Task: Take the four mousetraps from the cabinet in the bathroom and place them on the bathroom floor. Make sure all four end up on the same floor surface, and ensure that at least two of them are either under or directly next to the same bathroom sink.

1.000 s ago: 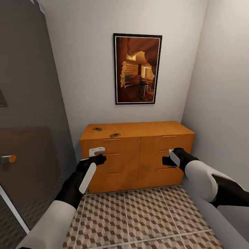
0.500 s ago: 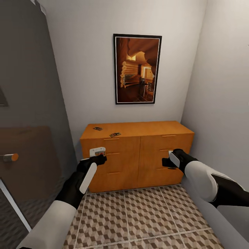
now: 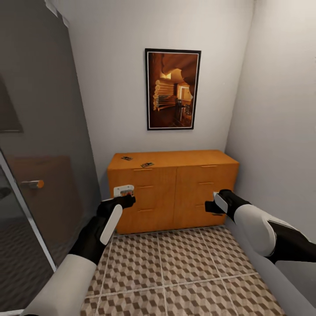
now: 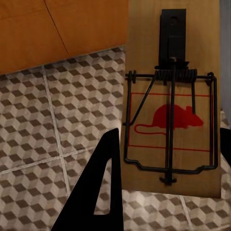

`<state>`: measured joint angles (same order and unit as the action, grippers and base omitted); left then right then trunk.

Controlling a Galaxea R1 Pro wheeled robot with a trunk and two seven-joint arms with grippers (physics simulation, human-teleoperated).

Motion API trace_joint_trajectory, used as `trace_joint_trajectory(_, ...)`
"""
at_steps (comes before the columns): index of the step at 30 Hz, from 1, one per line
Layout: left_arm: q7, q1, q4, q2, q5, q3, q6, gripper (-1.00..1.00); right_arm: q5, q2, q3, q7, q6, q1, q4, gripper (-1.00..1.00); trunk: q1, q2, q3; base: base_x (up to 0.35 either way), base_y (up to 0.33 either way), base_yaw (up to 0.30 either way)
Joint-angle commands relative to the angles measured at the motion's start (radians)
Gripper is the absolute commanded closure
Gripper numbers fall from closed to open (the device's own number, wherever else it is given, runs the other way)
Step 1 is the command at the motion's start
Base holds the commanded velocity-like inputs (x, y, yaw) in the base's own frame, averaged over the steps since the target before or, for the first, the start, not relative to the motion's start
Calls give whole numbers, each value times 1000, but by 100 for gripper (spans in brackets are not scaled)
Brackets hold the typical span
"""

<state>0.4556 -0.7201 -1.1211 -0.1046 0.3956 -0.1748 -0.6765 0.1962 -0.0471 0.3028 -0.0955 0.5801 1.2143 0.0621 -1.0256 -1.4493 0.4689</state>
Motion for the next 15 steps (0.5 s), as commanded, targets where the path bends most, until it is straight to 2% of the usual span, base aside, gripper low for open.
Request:
trace_joint_trajectory(1,11,-1,-1,0,9,-2,-3,100,8,0,9,-2,4,1,0,100,1,-1,1,-334,0,0)
trace_joint_trajectory(15,11,-1,-1,0,11,-2,-3,100,8,0,9,-1,4,1,-2,100,1,-1,1,-335,0,0)
